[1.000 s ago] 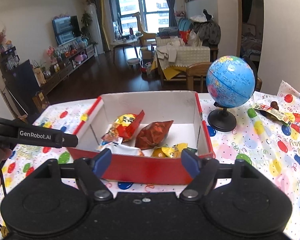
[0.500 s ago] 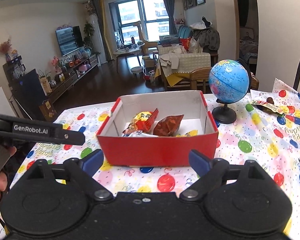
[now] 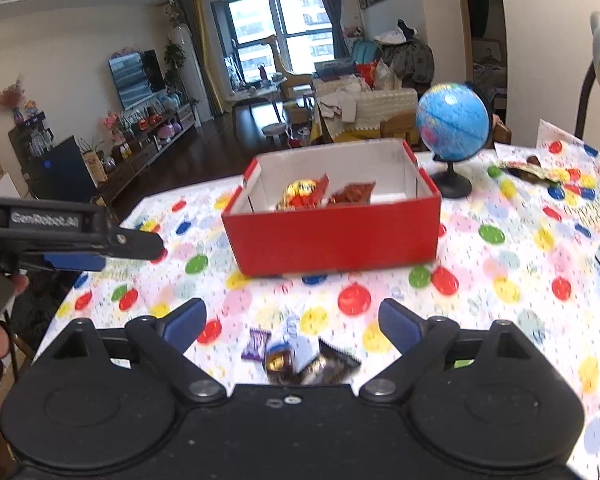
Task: Organize snacks
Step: 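Withdraw both tools from the box toward the remaining candies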
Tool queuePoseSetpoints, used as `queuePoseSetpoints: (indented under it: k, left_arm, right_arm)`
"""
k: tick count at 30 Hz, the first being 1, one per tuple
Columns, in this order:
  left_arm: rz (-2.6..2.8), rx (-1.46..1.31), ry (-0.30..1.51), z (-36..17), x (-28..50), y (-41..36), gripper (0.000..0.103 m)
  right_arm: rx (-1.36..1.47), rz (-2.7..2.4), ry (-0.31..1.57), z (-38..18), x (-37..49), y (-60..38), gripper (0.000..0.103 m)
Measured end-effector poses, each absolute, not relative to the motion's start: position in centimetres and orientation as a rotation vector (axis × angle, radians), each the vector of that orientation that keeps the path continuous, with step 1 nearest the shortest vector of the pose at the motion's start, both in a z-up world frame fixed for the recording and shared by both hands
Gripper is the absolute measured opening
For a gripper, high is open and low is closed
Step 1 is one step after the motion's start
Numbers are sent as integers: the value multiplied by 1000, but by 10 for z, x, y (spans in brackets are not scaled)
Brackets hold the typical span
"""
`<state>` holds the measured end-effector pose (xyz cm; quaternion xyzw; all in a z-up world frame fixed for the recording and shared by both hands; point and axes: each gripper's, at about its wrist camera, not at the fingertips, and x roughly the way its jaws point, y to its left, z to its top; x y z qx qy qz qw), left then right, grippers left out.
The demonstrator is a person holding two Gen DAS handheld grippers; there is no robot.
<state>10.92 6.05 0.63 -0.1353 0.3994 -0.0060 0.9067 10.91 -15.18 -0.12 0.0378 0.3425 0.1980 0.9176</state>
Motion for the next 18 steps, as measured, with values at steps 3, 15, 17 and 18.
queuePoseSetpoints:
  k: [3,15,17,18]
  left_arm:
    - [5,-253,800,2,97,59,87]
    - [8,-245,923,-43,105,50,87]
    - [18,-238,957,-55,114,46,87]
    - [27,-239,976,-61,119,44,87]
  right_arm:
    - [71,389,724,-10,100,-151,93]
    - [45,366,794,-46,92,-153,91]
    - [40,367,818,-56,100,-154,89]
    - [37,364,830,-61,104,-154,88]
